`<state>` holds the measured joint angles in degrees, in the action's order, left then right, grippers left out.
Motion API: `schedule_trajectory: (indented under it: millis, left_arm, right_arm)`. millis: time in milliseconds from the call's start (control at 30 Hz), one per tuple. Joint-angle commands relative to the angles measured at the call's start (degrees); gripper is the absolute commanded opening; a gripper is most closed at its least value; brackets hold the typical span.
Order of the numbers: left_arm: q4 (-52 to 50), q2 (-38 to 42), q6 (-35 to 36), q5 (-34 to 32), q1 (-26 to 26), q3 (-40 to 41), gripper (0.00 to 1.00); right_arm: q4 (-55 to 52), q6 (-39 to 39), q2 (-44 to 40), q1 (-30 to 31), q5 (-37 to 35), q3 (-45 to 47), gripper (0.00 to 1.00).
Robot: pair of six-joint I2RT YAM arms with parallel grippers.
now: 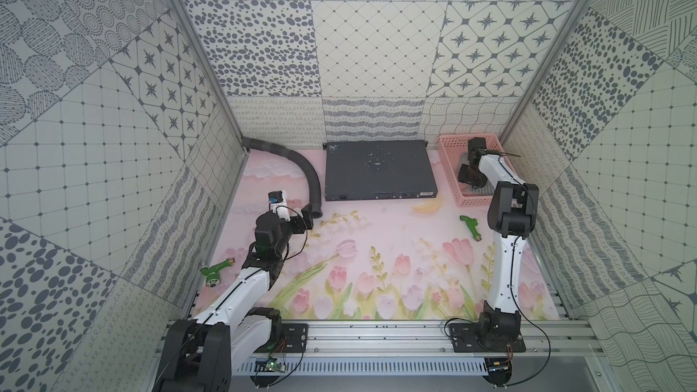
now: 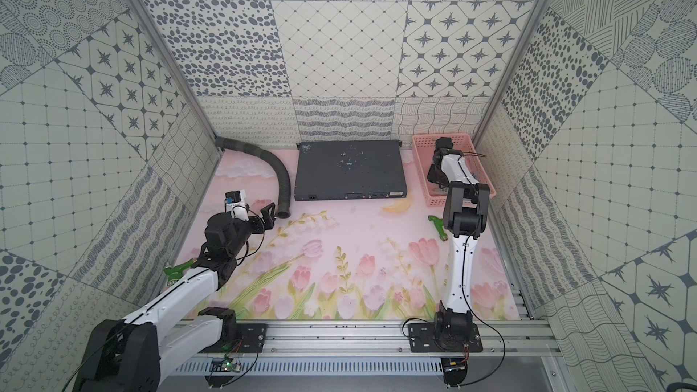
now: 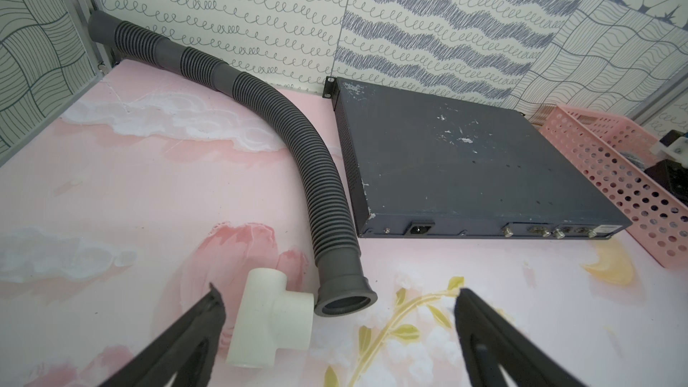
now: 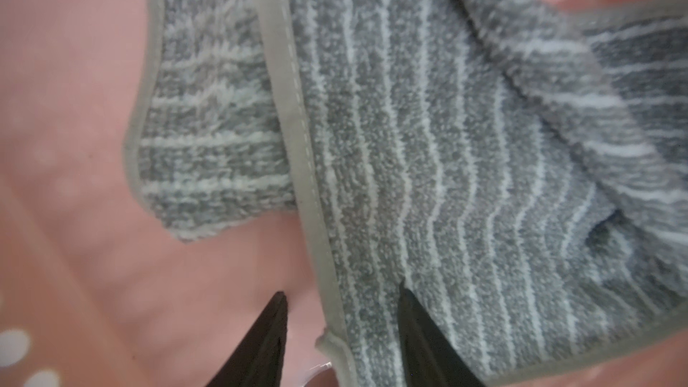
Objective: Fold the square dishcloth
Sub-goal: Pick up the cleaning item from the bin.
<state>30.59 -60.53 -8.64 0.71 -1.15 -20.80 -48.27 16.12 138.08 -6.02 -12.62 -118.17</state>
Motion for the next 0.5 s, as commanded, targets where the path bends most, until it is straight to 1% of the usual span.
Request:
schedule_trajectory:
  millis: [0,67,167,267,333,367,467]
  left_arm:
    - [-0.38,0.34,0.73,-1.23,-0.3,0.01,0.99]
    - [-0.49,0.34,0.9,-1.36,-0.35,-0.03,0.99]
    - [-0.68,0.54,0.91,-1.2,-0.32,-0.1,0.99]
    - [-0.66,0.8,0.73,-0.78,-0.25,-0.12,0.99]
    - [-0.79,0.99,0.72,-0.76,-0.34,-0.09,0.99]
    - [-0.86,1.12,0.72,-0.76,-0.32,-0.05,0.99]
    - [-1.04,1.51,0.73,-1.08,-0.34,0.0,0.99]
  right_arm:
    - [-1.61,-0.99,1.93,-0.13,2.0,-2.02,0.4]
    - [-2.22,-1.0,2.45,-0.21,2.77,-3.39,0.33]
    - [-3.51,-0.78,3.74,-0.31,2.89,-6.29,0.25]
    - [-4.62,-0.57,5.4,-0.29,2.43,-9.07,0.09]
    - [-5.4,-0.56,6.32,-0.31,3.51,-10.82,0.02]
    - [-5.71,-0.61,6.48,-0.23,4.43,-11.31,0.0]
    - [-6.04,-0.48,5.53,0.57,6.19,-10.77,0.0]
